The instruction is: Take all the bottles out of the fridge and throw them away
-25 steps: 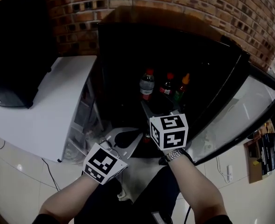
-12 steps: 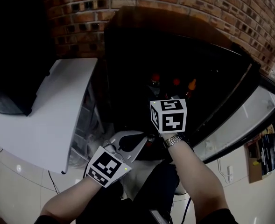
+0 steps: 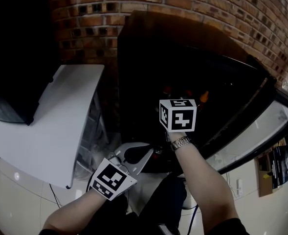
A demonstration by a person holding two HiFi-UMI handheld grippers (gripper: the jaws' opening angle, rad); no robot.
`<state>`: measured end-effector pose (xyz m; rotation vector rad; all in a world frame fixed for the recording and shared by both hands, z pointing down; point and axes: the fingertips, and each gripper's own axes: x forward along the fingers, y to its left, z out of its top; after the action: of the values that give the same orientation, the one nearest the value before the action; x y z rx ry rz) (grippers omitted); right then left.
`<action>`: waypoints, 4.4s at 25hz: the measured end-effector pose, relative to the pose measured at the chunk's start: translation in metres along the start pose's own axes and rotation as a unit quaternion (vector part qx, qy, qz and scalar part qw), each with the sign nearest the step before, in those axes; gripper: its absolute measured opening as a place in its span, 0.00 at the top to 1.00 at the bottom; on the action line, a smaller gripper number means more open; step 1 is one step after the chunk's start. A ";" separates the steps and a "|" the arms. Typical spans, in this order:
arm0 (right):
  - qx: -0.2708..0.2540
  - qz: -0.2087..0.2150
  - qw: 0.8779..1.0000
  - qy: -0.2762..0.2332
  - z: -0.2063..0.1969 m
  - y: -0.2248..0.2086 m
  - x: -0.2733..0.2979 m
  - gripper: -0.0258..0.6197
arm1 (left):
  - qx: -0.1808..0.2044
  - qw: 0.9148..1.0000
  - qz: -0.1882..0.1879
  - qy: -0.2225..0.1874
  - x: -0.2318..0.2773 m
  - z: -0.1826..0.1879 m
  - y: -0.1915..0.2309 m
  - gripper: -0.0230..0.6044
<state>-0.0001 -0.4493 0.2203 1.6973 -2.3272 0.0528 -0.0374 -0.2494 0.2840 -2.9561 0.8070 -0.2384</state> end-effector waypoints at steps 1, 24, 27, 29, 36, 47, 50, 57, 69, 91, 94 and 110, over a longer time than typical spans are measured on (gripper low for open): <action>0.003 0.001 1.000 -0.003 0.002 0.001 -0.002 0.64 | -0.001 1.000 0.001 0.000 -0.001 0.000 0.001 0.96; -0.025 0.036 0.999 -0.021 -0.029 0.026 -0.175 0.71 | -0.014 0.999 0.021 -0.021 -0.024 0.014 -0.085 0.96; -0.020 0.035 0.999 -0.012 -0.052 0.020 -0.206 0.71 | -0.017 1.000 0.016 -0.009 -0.021 0.005 -0.109 0.96; -0.015 0.032 0.999 -0.004 -0.069 0.015 -0.224 0.71 | -0.017 1.000 0.011 -0.002 -0.017 0.001 -0.124 0.96; 0.010 0.007 0.999 0.052 -0.159 -0.014 -0.281 0.71 | -0.026 0.999 -0.017 0.026 0.002 -0.028 -0.182 0.96; 0.048 -0.026 0.988 0.144 -0.326 -0.043 -0.335 0.71 | -0.054 0.993 -0.064 0.078 0.028 -0.093 -0.256 0.96; 0.053 -0.029 0.985 0.162 -0.360 -0.047 -0.335 0.71 | -0.056 0.992 -0.073 0.091 0.031 -0.104 -0.266 0.96; 0.071 -0.058 0.974 0.206 -0.411 -0.062 -0.329 0.71 | -0.053 0.990 -0.083 0.106 0.041 -0.120 -0.268 0.96; 0.076 -0.070 0.978 0.179 -0.386 -0.079 -0.317 0.76 | -0.056 0.991 -0.072 0.098 0.049 -0.112 -0.239 0.96; -0.003 -0.005 0.998 0.063 -0.220 -0.040 -0.231 0.73 | -0.025 0.999 -0.004 0.045 0.032 -0.044 -0.134 0.96; -0.012 -0.001 0.999 0.042 -0.191 -0.037 -0.213 0.68 | -0.020 0.999 -0.002 0.042 0.033 -0.039 -0.121 0.96; -0.028 -0.035 0.999 -0.025 -0.047 -0.052 -0.124 0.66 | 0.013 0.999 0.010 0.028 0.022 -0.006 -0.053 0.96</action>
<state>0.0928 -0.3416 0.2313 1.7695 -2.2809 -0.0690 0.0066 -0.2154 0.2988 -2.9275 0.8327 -0.3292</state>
